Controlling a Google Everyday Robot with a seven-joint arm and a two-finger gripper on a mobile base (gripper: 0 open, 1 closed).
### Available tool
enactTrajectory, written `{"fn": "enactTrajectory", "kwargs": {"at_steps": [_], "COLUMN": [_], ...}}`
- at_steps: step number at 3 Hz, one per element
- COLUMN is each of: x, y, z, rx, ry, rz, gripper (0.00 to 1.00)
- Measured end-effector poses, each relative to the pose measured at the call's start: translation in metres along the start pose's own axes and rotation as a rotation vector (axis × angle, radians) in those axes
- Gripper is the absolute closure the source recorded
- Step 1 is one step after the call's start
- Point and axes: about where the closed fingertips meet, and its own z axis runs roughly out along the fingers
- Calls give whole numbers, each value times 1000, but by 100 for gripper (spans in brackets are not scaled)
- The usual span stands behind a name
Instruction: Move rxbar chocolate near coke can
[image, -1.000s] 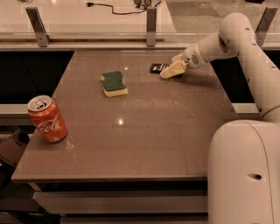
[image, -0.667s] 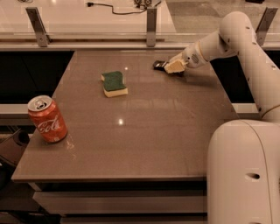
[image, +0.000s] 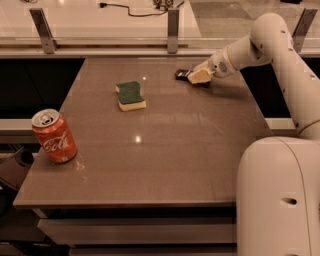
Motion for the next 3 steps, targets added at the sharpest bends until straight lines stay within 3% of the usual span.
{"fn": "enactTrajectory", "kwargs": {"at_steps": [3], "x": [0], "y": [0], "z": [0], "rx": [0], "ry": [0], "rz": [0], "gripper": [100]}}
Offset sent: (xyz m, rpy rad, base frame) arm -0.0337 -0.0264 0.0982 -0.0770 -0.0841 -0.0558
